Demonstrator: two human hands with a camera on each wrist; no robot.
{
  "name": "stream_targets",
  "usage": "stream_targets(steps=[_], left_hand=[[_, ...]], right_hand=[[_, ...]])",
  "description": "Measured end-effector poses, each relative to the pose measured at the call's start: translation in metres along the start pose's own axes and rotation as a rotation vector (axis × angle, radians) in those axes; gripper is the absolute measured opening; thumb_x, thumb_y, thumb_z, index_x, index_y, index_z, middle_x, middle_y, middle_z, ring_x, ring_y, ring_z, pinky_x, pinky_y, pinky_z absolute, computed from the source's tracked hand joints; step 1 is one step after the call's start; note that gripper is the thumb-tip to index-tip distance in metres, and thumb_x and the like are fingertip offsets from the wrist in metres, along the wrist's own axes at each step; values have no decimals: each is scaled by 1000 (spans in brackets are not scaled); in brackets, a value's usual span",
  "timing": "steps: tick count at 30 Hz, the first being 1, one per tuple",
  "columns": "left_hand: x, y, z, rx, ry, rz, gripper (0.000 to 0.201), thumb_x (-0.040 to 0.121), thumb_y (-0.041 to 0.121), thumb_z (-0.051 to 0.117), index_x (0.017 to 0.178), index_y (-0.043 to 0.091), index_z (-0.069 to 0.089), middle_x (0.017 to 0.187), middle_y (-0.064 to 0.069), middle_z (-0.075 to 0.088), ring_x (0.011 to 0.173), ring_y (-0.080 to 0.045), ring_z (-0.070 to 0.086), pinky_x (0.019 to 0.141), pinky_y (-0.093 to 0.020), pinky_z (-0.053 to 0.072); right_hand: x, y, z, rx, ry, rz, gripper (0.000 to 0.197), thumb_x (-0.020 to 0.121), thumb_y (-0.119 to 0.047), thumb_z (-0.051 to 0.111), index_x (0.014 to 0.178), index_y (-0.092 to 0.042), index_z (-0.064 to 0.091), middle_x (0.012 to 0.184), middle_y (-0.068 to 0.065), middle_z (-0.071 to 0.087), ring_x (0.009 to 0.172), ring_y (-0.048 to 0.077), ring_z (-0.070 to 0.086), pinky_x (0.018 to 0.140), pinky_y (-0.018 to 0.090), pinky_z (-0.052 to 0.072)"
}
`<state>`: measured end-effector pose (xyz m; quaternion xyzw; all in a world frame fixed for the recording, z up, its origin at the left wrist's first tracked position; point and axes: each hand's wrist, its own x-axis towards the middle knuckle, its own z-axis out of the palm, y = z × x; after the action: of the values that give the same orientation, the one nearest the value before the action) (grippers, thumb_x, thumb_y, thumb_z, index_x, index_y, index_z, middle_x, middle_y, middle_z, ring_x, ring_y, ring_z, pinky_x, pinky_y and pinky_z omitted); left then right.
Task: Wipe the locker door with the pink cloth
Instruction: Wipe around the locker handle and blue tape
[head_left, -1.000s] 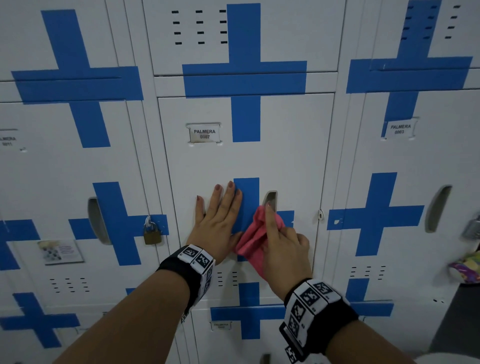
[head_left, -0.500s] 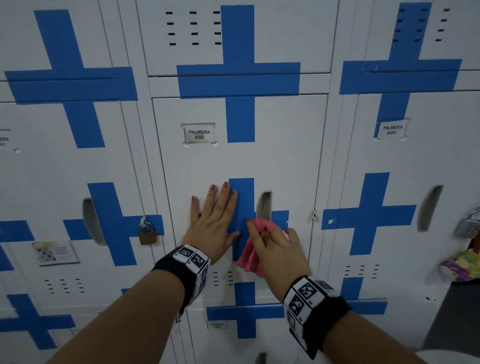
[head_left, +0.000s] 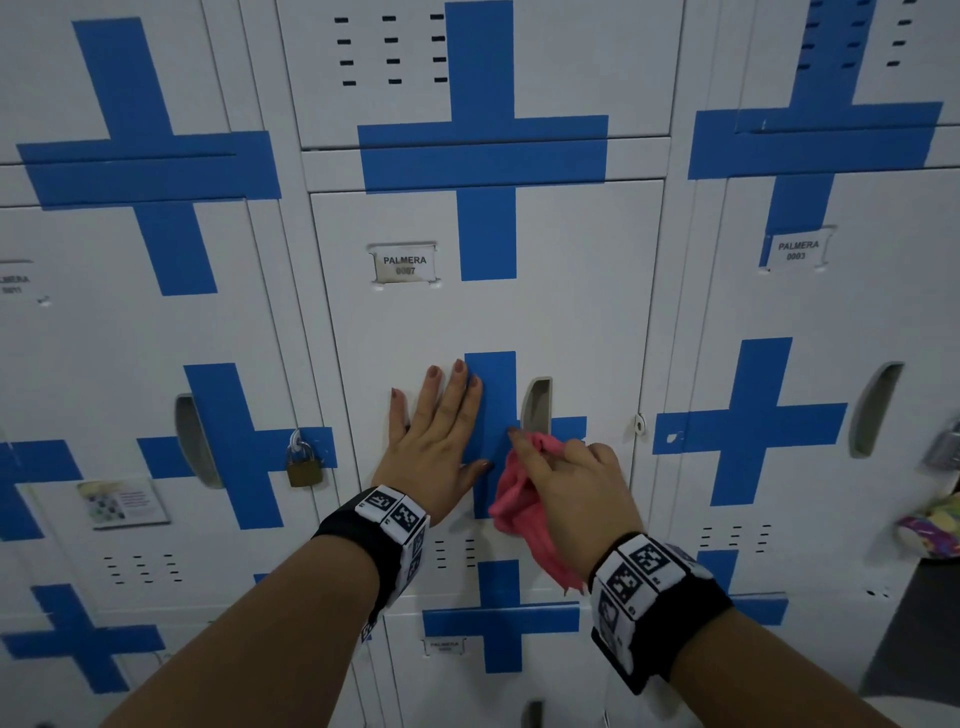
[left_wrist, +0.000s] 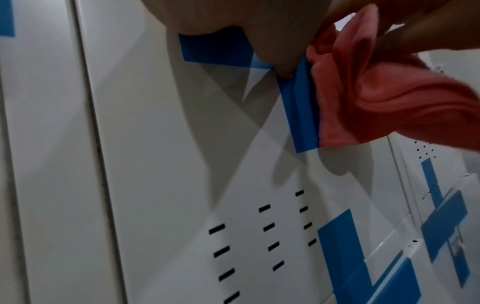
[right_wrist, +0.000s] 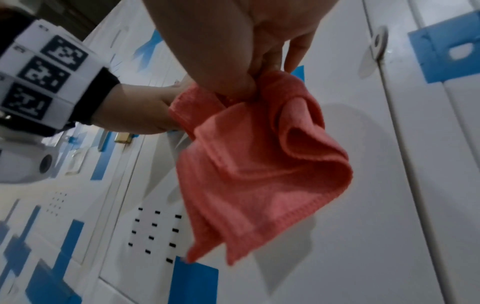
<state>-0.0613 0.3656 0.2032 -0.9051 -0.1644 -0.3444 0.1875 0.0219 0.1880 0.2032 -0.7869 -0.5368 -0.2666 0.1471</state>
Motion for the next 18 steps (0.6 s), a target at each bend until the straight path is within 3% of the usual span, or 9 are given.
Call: stream_targets(steps=[2, 4, 7, 8, 12, 14, 18], left_hand=[[0, -1, 0, -1, 2, 2, 108, 80, 55, 58, 147, 17, -17, 154, -1, -27, 140, -22, -25, 105, -57, -5], [0, -1, 1, -10, 0, 1, 104, 82, 56, 53, 147, 18, -18, 153, -1, -27, 140, -22, -25, 105, -57, -5], [-1, -2, 1, -5, 3, 12, 97, 82, 56, 42, 147, 16, -17, 153, -2, -27, 141, -24, -23, 103, -60, -4], [-1, -2, 1, 0, -2, 14, 98, 82, 55, 45, 147, 16, -17, 153, -3, -28, 141, -25, -23, 103, -60, -4], [-1, -2, 3, -8, 11, 15, 91, 83, 55, 37, 148, 16, -12, 154, -3, -26, 142, -25, -21, 103, -61, -3], [0, -2, 3, -5, 12, 12, 89, 84, 57, 34, 148, 17, -12, 154, -2, -26, 141, -25, -22, 103, -59, -6], [0, -1, 4, 1, 36, 7, 89, 85, 56, 37, 148, 17, -14, 154, -1, -25, 142, -24, -20, 103, -59, -8]], right_hand=[[-4, -2, -9, 69, 17, 51, 75, 75, -45, 61, 141, -23, 35, 99, 0, 69, 91, 25, 55, 84, 38, 39], [-9, -5, -15, 202, 167, 163, 64, 75, -37, 65, 135, -27, 44, 90, 3, 68, 82, 26, 56, 78, 38, 45], [-8, -7, -21, 507, 312, 331, 58, 81, -52, 29, 138, -43, 33, 102, 8, 59, 91, 26, 54, 87, 44, 48], [-3, -6, -21, 502, 338, 348, 61, 80, -54, 28, 141, -45, 24, 111, 9, 56, 99, 26, 50, 93, 45, 46], [18, -4, -9, 172, 229, 159, 94, 79, -35, 66, 147, -32, 1, 146, 1, 39, 136, 22, 17, 112, 55, 15], [20, -3, 3, 94, 179, 69, 91, 82, -29, 62, 147, -31, -2, 150, -4, 33, 142, 26, 7, 111, 60, 6], [10, -1, 16, -1, 142, 0, 88, 77, -19, 59, 149, -25, 8, 151, 1, 31, 141, 29, 3, 109, 57, 10]])
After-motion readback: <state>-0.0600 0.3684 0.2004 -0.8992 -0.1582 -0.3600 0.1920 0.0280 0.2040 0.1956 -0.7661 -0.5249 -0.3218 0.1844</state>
